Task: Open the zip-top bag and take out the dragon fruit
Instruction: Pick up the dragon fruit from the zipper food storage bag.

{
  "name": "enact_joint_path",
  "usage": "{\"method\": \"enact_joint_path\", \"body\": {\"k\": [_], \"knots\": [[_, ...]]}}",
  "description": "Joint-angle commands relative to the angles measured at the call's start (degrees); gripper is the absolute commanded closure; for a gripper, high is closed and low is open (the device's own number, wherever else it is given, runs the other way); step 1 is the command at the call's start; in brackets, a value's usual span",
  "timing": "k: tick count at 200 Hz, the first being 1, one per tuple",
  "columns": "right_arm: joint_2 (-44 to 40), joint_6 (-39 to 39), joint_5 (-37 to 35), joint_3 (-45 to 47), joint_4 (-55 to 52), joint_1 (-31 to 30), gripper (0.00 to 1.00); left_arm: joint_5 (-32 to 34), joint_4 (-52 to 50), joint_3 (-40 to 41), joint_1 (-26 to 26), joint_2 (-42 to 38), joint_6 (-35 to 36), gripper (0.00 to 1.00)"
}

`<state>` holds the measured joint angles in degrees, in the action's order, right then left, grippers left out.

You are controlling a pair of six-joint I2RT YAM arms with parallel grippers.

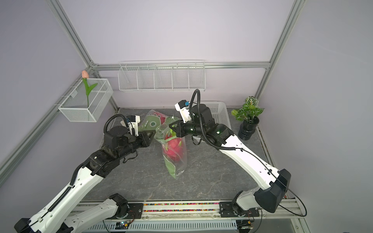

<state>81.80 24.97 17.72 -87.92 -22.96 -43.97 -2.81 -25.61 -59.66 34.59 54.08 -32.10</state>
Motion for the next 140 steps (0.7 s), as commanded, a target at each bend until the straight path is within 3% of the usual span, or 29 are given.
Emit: {"method": "enact_joint_path", "body": {"k": [1,65,140], "knots": [[-0.1,-1.9,1.7,-3.5,2.4,0.3,0.93,1.3,-1.5,-1.8,-0.3,1.2,0.1,0.83],[0.1,-4.3,2.0,-6.9,1.9,0.3,0.93,0.7,-1.0,-2.6,-0.3,2.9,-0.1,0.87],[-2.0,-11.1,-3.4,-9.9,0.5,0.4,0.93,1.3,-1.1,-1.8,-0.3,1.8,-0.3,0.91]]}}
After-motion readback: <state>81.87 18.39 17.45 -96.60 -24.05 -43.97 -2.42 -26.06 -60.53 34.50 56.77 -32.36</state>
